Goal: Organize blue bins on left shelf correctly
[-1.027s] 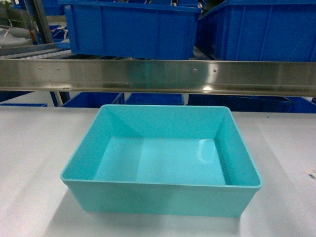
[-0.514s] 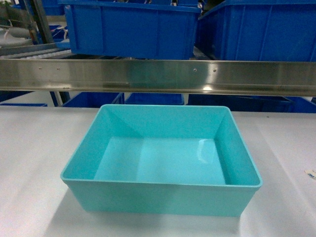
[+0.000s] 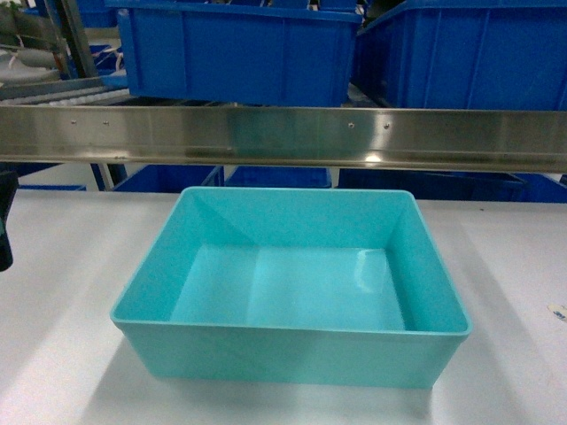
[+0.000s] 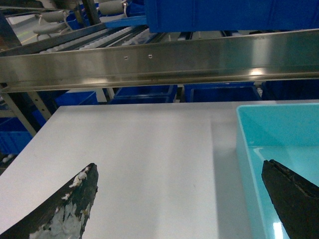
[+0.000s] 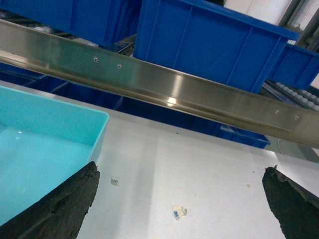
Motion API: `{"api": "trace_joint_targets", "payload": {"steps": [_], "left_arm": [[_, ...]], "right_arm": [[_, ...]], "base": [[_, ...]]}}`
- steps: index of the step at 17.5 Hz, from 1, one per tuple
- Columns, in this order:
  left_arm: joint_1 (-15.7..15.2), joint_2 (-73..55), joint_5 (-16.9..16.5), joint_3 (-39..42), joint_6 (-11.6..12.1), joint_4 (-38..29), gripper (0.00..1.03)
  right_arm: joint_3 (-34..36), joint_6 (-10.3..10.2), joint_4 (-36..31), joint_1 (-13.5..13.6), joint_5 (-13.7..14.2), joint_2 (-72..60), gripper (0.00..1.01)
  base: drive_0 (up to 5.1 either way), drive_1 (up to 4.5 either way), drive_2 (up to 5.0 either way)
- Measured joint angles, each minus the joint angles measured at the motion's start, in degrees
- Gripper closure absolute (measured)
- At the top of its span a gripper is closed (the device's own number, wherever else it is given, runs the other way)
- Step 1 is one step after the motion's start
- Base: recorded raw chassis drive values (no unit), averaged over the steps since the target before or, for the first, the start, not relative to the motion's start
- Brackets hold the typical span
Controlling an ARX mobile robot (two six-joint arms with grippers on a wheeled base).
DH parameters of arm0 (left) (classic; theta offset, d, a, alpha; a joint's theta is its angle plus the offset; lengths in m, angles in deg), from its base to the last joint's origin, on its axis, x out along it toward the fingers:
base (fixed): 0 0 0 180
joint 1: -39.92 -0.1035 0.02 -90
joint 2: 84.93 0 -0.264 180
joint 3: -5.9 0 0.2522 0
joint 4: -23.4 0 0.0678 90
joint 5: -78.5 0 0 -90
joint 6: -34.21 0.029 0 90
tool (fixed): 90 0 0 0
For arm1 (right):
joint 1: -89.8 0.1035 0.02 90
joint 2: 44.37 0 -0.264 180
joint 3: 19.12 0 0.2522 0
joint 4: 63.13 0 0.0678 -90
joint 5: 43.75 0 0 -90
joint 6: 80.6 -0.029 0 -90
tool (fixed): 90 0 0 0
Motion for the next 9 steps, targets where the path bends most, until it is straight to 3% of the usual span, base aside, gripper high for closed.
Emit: {"api": "trace_joint_targets", "payload": {"steps": [9], "left_arm": [[-1.0,-14.6,0.9,-7.5,-0.8,-3.0,0.05]], "right_arm": [[-6.6,2.6,-3.5,4.3,3.7,-12.5,0.03]], "base": [[0.0,0.00,0.0]]}}
